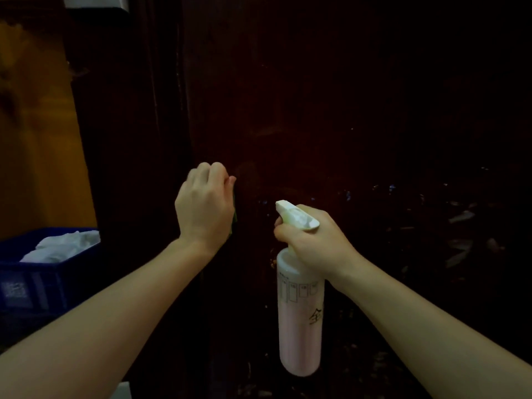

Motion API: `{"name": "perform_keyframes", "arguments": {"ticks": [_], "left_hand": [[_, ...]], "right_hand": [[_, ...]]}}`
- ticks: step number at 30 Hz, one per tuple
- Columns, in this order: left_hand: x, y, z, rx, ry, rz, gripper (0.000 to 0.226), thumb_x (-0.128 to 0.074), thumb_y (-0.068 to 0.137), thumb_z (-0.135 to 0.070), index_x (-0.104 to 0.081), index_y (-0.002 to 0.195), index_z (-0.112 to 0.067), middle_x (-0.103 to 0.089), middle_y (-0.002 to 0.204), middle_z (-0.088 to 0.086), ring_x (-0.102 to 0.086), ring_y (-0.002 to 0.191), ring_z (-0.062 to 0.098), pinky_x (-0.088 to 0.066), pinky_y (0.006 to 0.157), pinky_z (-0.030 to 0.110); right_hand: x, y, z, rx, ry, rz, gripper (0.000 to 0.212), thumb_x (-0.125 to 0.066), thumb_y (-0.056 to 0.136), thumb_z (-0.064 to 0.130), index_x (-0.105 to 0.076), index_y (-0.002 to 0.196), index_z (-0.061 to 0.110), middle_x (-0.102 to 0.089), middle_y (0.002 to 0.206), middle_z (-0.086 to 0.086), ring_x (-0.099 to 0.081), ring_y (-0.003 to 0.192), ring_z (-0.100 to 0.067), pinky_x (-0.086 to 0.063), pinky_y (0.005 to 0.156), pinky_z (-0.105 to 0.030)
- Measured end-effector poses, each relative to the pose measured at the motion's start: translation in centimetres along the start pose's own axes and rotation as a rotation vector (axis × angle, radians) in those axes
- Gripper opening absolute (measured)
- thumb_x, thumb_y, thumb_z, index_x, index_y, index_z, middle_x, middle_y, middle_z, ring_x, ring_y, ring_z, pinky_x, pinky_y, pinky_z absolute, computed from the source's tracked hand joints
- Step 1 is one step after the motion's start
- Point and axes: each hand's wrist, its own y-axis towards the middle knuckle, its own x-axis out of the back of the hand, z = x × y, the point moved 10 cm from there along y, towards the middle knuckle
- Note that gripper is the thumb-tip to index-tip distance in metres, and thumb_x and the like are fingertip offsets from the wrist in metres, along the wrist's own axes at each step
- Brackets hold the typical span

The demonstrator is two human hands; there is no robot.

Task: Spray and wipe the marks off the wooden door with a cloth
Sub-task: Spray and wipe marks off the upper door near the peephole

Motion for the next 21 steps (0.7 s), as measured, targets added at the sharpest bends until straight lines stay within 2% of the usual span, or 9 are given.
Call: {"name": "perform_keyframes", "arguments": {"ticks": [2, 5, 7, 11, 15, 17, 21], "left_hand": [[-0.2, 0.3, -0.2, -0.053, 0.006, -0.02, 0.013, -0.058, 0.093, -0.015, -0.055, 0.085, -0.006, -0.052, 0.083, 0.007, -0.041, 0.073, 0.015, -0.037, 0.057, 0.029], [-0.3, 0.7, -0.4, -0.09, -0.007, -0.039, 0.012, -0.06, 0.093, -0.013, -0.056, 0.086, -0.004, -0.052, 0.086, 0.011, -0.04, 0.074, 0.016, -0.037, 0.056, 0.03], [-0.5, 0.6, -0.8, -0.114, -0.003, -0.032, 0.012, -0.058, 0.093, -0.012, -0.056, 0.086, -0.003, -0.054, 0.083, 0.012, -0.044, 0.07, 0.018, -0.036, 0.055, 0.03], [0.2, 1.7, -0.9, -0.165, 0.033, -0.067, 0.014, -0.054, 0.095, -0.012, -0.056, 0.087, -0.001, -0.056, 0.08, 0.013, -0.05, 0.066, 0.025, -0.035, 0.059, 0.033], [0.8, 5.5, -1.8, -0.214, 0.072, -0.168, 0.014, -0.052, 0.096, -0.014, -0.054, 0.088, -0.003, -0.055, 0.08, 0.012, -0.05, 0.066, 0.024, -0.035, 0.063, 0.034], [0.1, 5.2, -2.7, -0.269, 0.111, -0.186, 0.013, -0.053, 0.095, -0.014, -0.052, 0.087, -0.004, -0.054, 0.078, 0.012, -0.049, 0.064, 0.025, -0.033, 0.062, 0.034], [-2.0, -0.4, -4.8, -0.508, 0.138, -0.153, 0.016, -0.053, 0.096, -0.013, -0.043, 0.083, -0.011, -0.052, 0.073, 0.009, -0.046, 0.062, 0.027, -0.03, 0.062, 0.039]], "right_hand": [[0.7, -0.1, 0.2, 0.024, -0.024, -0.078, 0.025, -0.06, 0.081, 0.017, -0.046, 0.06, 0.012, -0.047, 0.057, 0.007, -0.042, 0.052, -0.007, -0.035, 0.05, -0.025], [1.7, -0.3, 0.2, 0.03, -0.033, -0.157, 0.034, -0.058, 0.08, 0.013, -0.036, 0.054, 0.015, -0.044, 0.054, 0.0, -0.039, 0.05, -0.013, -0.031, 0.044, -0.025], [2.1, -0.3, -0.2, 0.004, -0.029, -0.156, 0.032, -0.058, 0.08, 0.012, -0.038, 0.056, 0.013, -0.045, 0.057, -0.002, -0.041, 0.052, -0.014, -0.033, 0.046, -0.026], [2.0, -0.2, -0.8, -0.024, 0.0, -0.117, 0.026, -0.059, 0.082, 0.014, -0.047, 0.071, -0.006, -0.051, 0.065, -0.006, -0.046, 0.06, -0.018, -0.038, 0.057, -0.033], [2.0, 0.1, 0.0, 0.029, 0.022, -0.122, 0.025, -0.06, 0.084, 0.015, -0.053, 0.079, -0.008, -0.053, 0.068, -0.012, -0.048, 0.063, -0.017, -0.04, 0.059, -0.032], [2.0, 0.4, 0.4, 0.059, 0.002, -0.127, 0.024, -0.059, 0.084, 0.014, -0.052, 0.075, -0.007, -0.055, 0.069, -0.015, -0.048, 0.062, -0.017, -0.04, 0.056, -0.031], [2.0, 0.5, 0.1, 0.078, -0.048, -0.167, 0.028, -0.058, 0.08, 0.011, -0.044, 0.063, -0.006, -0.045, 0.054, -0.01, -0.039, 0.049, -0.014, -0.032, 0.046, -0.03]]}}
